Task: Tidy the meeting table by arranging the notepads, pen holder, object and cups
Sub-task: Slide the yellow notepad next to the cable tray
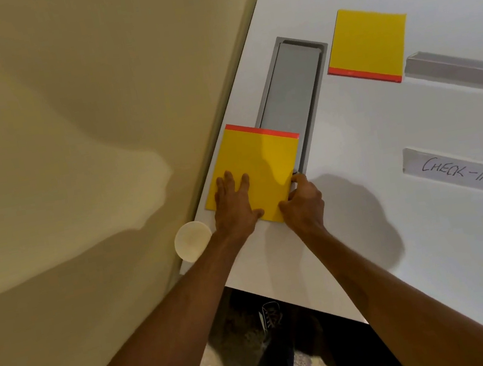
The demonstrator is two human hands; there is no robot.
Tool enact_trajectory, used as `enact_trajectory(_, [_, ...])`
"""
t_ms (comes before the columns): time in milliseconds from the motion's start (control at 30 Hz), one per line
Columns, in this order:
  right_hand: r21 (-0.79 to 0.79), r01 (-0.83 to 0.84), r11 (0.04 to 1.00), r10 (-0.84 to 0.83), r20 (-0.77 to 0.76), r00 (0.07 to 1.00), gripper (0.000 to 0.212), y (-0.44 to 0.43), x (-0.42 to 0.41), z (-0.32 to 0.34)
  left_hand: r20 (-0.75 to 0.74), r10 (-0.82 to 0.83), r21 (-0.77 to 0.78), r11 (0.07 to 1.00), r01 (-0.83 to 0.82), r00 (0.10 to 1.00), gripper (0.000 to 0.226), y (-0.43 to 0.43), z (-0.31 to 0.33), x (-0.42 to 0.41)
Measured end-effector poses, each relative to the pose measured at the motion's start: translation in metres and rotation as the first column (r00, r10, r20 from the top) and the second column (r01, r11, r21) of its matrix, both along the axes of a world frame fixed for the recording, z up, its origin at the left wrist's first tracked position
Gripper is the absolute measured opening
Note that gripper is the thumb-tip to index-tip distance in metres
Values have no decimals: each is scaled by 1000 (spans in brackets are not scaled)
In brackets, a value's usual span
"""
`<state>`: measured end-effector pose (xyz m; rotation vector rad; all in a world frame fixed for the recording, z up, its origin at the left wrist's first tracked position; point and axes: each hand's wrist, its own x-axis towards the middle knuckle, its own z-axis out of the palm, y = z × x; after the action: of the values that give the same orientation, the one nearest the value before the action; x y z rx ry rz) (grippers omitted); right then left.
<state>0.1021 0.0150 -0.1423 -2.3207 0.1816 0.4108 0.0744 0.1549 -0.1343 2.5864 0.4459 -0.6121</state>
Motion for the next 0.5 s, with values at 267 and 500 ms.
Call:
enact_trajectory(267, [-27,-90,996,89,-43,995,49,-8,6,-2,17,-68,47,997,67,998,92,1,0,-1])
enact_trajectory(500, [-147,-199,969,194,-44,980,50,-44,5,23,130,-169,141,979,150,977,76,-25,28,2])
